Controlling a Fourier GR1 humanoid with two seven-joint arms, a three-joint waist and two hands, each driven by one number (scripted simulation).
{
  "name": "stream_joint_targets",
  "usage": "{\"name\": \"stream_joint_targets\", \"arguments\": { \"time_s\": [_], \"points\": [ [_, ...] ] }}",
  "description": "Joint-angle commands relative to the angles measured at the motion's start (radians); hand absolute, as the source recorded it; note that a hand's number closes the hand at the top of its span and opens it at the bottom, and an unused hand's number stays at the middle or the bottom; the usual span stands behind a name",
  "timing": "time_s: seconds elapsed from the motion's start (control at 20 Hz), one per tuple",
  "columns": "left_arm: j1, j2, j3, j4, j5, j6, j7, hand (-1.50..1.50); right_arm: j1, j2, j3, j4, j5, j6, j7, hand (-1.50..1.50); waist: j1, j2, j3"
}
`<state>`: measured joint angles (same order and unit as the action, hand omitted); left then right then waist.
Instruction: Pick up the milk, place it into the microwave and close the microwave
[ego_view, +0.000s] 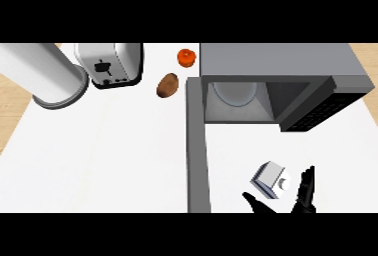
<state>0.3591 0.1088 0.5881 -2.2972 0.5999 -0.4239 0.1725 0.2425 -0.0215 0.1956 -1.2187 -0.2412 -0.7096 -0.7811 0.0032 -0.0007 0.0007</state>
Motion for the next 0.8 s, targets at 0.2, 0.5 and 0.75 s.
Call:
{"name": "stream_joint_targets", "arguments": {
  "time_s": [0.2, 0.5, 0.75],
  "points": [
    [0.012, -0.010, 0.034, -0.050, 0.023, -0.020, 0.055, -1.50, -0.129, 0.008, -0.122, 0.260, -0.016, 0.064, -0.132, -1.50, 0.003, 0.000, 0.000],
    [-0.019, 0.008, 0.086, 0.010, 0.050, -0.057, 0.031, -1.50, -0.263, -0.022, -0.189, 0.430, -0.056, 0.190, -0.199, 1.50, 0.004, 0.001, 0.000],
    [0.010, -0.046, 0.065, 0.001, 0.035, -0.099, 0.007, -1.50, -0.297, -0.011, -0.177, 0.471, 0.021, 0.109, -0.310, 1.50, 0.006, 0.000, 0.000]
  ]
}}
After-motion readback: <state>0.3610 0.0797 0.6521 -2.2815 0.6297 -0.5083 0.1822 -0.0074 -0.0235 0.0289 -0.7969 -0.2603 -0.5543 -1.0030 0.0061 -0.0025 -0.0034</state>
